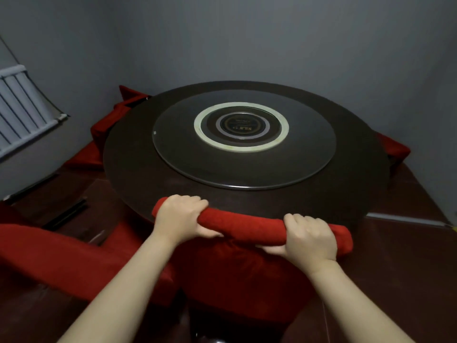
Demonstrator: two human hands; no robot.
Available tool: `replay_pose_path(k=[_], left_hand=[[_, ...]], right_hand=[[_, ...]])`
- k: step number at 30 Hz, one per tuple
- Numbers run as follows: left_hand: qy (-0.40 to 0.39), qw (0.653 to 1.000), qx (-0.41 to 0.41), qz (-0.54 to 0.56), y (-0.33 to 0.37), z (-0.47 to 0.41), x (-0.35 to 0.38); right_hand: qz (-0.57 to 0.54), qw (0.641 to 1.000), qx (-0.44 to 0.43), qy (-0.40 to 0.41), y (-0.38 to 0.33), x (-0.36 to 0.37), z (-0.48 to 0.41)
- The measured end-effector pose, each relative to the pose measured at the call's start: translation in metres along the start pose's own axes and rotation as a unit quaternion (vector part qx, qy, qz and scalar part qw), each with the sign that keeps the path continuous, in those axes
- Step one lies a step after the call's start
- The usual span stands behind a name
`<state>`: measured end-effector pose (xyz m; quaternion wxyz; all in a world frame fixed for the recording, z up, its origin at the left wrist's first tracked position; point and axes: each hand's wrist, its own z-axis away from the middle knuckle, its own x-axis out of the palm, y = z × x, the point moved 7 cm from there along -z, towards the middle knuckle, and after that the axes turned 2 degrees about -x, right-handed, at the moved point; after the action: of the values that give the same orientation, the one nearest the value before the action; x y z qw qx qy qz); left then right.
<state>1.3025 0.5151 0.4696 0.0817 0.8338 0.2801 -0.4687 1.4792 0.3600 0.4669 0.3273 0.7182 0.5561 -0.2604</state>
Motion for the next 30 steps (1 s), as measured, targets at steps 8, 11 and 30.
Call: replay_pose_path(k=[8,11,30], left_hand=[[0.041,0.998,0.032,-0.026,0.003,0.027,-0.008],[0.059,0.997,0.041,-0.024,-0.002,0.032,-0.009],[0.102,0.993,0.041,0.048,0.045,0.173,-0.035]], right_hand=[[-0.019,0.999,0.027,-0.021,-0.022,-0.013,0.018],[-0.027,0.998,0.048,-0.035,-0.029,-0.013,0.021],[0.04,0.991,0.058,-0.117,-0.103,-0.05,0.129]])
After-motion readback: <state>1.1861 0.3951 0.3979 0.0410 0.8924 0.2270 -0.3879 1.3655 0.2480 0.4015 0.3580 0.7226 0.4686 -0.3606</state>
